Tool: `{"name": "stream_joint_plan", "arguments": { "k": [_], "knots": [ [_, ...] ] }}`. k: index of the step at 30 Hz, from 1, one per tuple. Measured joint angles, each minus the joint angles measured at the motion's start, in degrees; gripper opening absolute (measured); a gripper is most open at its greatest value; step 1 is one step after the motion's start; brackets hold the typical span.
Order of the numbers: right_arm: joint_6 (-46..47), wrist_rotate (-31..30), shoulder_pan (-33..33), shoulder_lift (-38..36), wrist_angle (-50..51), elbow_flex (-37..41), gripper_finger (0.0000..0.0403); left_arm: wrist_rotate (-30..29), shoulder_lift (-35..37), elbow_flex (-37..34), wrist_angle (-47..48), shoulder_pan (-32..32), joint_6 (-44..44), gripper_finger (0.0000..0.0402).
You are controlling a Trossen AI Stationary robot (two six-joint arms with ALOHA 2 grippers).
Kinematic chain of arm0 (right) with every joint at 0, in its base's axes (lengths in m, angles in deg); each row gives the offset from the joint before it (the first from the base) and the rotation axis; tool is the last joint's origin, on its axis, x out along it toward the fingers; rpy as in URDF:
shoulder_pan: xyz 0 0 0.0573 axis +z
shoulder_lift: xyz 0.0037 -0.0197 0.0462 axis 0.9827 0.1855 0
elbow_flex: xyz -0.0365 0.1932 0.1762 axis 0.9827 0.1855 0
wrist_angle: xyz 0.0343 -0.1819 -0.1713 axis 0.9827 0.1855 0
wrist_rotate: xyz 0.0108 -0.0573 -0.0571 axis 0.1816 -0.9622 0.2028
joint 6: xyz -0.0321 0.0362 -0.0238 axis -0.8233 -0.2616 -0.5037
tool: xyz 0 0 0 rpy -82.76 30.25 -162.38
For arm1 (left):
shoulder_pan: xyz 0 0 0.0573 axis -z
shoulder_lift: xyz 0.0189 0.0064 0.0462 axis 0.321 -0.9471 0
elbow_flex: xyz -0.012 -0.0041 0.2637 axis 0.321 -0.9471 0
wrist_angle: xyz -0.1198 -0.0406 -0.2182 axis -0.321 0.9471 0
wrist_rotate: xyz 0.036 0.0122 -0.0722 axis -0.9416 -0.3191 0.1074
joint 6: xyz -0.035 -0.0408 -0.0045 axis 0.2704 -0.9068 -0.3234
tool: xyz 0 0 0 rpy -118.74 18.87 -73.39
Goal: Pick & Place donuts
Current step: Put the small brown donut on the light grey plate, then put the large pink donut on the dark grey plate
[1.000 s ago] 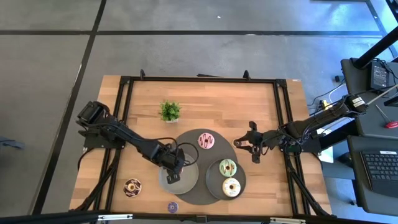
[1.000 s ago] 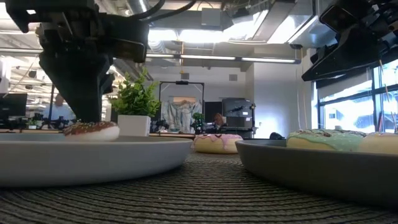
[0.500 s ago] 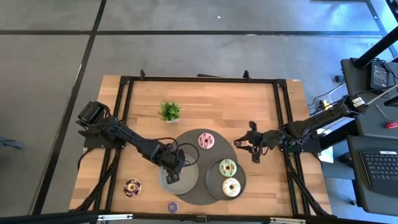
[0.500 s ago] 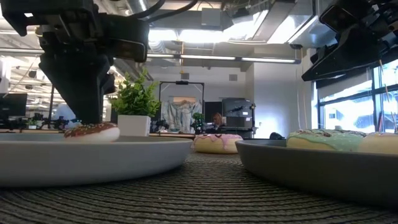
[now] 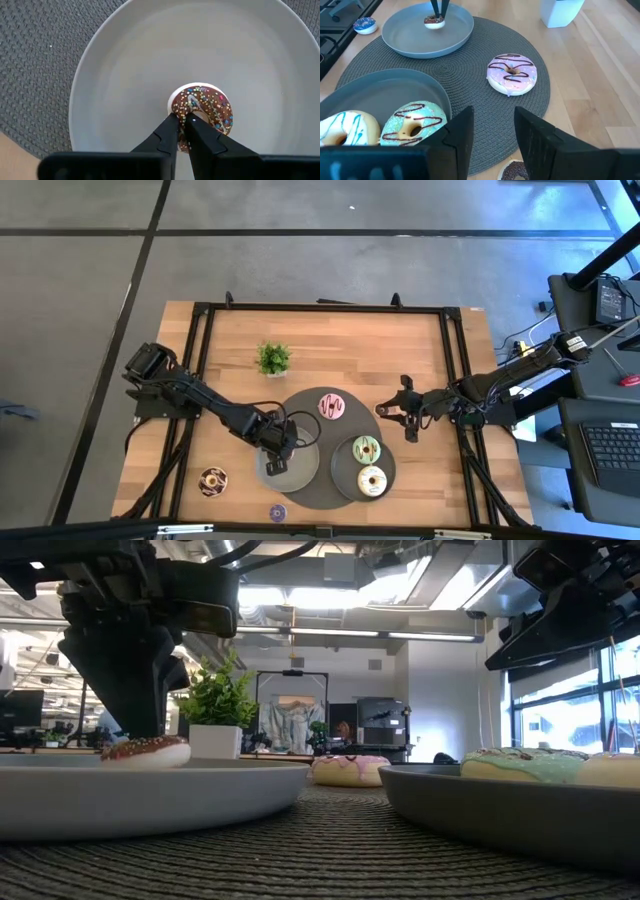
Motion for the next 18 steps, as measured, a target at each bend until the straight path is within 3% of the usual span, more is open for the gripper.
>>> {"name": "stream_joint_plan", "arguments": {
  "k": [9, 18],
  "knots": [
    [0.0, 0.0, -0.01, 0.0, 0.0, 0.0, 0.0142, -0.04, 0.04, 0.0, 0.02, 0.0, -0.51, 0.0093],
    [-0.44, 0.0, 0.01, 0.02, -5.47, 0.0, 0.0142, -2.15, 3.57, 1.4, 4.11, 0.0, -0.48, 0.0102]
  ]
}}
